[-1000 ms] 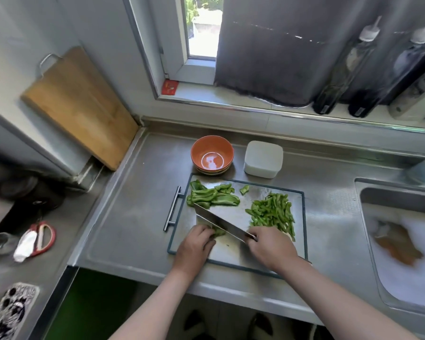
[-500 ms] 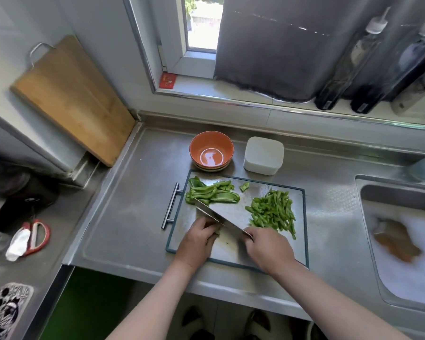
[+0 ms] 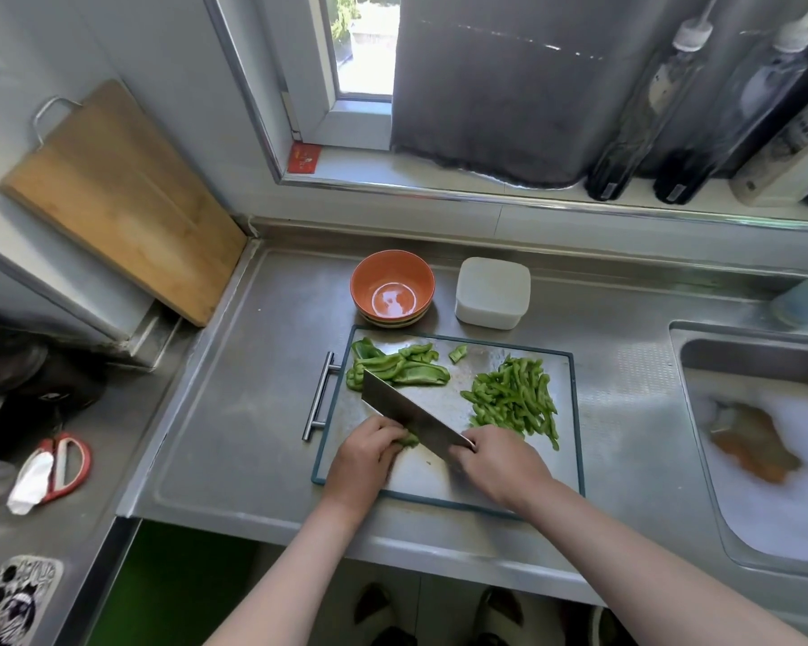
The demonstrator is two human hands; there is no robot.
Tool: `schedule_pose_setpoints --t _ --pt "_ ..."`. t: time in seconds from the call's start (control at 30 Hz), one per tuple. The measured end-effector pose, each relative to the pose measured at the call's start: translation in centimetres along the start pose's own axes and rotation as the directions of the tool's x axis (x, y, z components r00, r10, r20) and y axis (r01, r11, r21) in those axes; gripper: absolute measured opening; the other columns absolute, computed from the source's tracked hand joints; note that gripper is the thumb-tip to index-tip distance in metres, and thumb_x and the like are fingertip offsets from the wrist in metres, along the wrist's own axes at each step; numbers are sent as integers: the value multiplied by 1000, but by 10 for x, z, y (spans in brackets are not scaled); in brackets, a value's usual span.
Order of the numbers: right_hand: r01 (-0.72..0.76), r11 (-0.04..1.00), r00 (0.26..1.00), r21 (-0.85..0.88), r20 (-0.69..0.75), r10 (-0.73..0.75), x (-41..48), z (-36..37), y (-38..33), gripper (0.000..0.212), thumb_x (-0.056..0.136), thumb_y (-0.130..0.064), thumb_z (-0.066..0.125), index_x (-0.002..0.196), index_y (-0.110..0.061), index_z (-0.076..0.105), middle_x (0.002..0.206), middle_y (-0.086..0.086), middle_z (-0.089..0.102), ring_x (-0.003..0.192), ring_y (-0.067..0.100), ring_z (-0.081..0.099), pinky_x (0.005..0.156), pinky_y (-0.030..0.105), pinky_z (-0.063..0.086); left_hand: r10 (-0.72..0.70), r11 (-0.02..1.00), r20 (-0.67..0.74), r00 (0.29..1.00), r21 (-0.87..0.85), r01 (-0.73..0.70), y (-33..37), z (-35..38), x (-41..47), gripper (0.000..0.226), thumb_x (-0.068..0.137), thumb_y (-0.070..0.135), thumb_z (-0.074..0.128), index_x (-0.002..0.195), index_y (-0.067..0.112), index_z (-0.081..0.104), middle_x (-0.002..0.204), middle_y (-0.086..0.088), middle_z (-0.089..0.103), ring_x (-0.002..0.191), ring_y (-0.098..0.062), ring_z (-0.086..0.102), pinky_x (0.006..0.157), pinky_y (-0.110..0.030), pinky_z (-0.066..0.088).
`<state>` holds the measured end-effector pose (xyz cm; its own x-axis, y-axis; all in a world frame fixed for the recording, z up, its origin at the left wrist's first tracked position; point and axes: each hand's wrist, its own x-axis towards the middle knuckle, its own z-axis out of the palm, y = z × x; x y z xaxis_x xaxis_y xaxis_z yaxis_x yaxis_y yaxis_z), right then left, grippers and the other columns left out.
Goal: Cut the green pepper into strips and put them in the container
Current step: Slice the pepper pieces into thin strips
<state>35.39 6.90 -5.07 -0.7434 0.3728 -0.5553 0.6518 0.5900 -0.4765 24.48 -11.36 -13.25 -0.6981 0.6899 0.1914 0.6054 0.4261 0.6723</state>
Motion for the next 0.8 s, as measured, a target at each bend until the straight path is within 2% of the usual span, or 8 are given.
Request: schedule_pose_setpoints --t 0.23,0.33,0.4,0.5,0.6,0.7,0.8 --pt "52 995 998 -89 -39 -56 -3 0 3 32 100 -36 44 73 -24 56 71 -4 61 71 22 59 58 33 42 98 994 12 995 44 -98 -5 -2 10 6 84 10 75 89 10 76 93 0 69 77 -13 66 69 -17 53" --pt "83 987 994 -135 -53 -91 -5 -4 3 30 101 -36 42 79 -26 59 76 -5 63 73 23 59 58 32 41 122 992 1 993 40 -122 -7 -4 15 23 91 29 60 90 13 76 92 2 71 76 -13 66 66 -24 55" --pt "98 983 991 -156 -79 -112 -8 -5 2 28 101 -37 42 79 -30 57 75 -7 62 72 22 57 58 32 40 119 992 -9 993 38 -118 -7 -3 19 28 90 34 58 88 13 77 91 2 72 76 -12 66 67 -23 54" --pt "111 982 988 -150 -94 -126 -11 -3 0 32 101 -35 43 69 -32 47 69 -6 56 68 22 53 52 32 33 71 997 -11 997 15 -71 -9 0 22 25 86 32 64 83 12 79 89 1 72 77 -10 65 72 -14 50" --pt "106 984 988 -145 -99 -121 -12 -1 -2 33 99 -34 43 67 -29 46 69 -3 56 69 24 54 52 34 34 29 1000 8 1000 7 -29 -12 0 24 7 77 16 79 83 12 79 89 0 72 78 -9 64 76 -5 44" --pt "91 988 991 -127 -89 -102 -12 -2 -2 34 99 -35 42 66 -30 45 68 -4 56 67 23 54 53 34 37 30 1000 18 999 6 -30 -13 0 25 8 76 16 77 83 13 79 90 2 72 78 -8 64 76 -7 45" --pt "95 987 992 -130 -73 -105 -13 -5 -2 30 101 -36 42 74 -28 53 71 -4 58 67 21 54 55 34 40 36 999 11 999 2 -36 -12 -1 25 10 75 10 81 84 13 79 90 2 72 80 -6 63 76 -10 47"
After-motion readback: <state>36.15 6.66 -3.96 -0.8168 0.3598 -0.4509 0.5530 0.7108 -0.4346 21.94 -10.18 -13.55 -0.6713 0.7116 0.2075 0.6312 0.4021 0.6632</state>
